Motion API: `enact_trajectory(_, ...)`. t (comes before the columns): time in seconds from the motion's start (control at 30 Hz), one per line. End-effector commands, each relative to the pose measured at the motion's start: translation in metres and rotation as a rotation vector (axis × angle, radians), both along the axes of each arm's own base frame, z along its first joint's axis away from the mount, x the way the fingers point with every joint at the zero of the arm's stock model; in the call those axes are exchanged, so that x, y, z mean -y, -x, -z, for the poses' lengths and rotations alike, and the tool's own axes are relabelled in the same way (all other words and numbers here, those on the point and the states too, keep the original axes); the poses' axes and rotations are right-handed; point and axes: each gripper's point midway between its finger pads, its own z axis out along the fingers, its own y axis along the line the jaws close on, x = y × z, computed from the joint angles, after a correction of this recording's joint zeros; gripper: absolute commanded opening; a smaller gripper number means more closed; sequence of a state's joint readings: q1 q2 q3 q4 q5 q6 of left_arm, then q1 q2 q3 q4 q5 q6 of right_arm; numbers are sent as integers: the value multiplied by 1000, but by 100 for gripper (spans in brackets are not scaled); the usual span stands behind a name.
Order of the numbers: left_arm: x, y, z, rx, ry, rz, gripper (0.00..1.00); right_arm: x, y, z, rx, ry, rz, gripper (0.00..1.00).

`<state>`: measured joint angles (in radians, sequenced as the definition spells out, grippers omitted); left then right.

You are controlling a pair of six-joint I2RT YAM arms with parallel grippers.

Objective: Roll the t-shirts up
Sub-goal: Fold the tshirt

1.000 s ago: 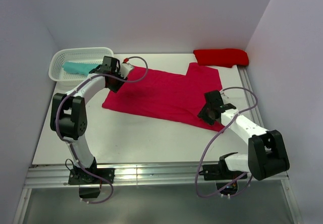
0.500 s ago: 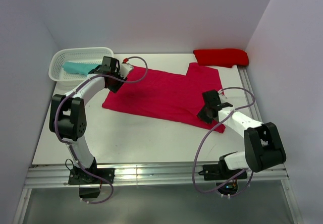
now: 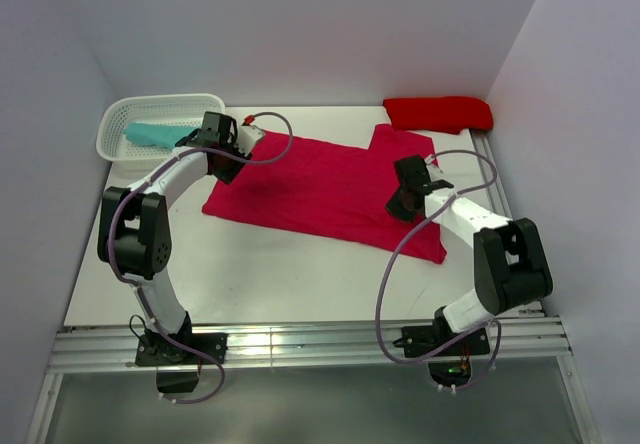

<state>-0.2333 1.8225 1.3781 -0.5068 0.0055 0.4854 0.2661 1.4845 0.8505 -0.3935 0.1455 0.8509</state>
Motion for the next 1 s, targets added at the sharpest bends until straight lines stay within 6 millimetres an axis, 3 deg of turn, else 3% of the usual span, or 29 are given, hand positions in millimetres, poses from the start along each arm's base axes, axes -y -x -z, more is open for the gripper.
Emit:
enact_trajectory(0.0,2,1,-16,31,2,14,40,-2,-29,-15,33,30,-19,0)
enact_trajectory(0.2,2,-2,-13,22,-4,17,40,-2,-57,-9,-9,55,-42,0)
enact_trajectory(0.4,3,-6,-8,12,-9,21,40,-5,-101,-18,3,53,-59,0)
enact_trajectory(0.6,4,-8,1,-6,-13,23,40,-9,-124,-15,-14,64,-81,0)
enact_trajectory(0.97,4,-8,9,-23,-13,15,40,-14,-133,-3,-24,62,-126,2)
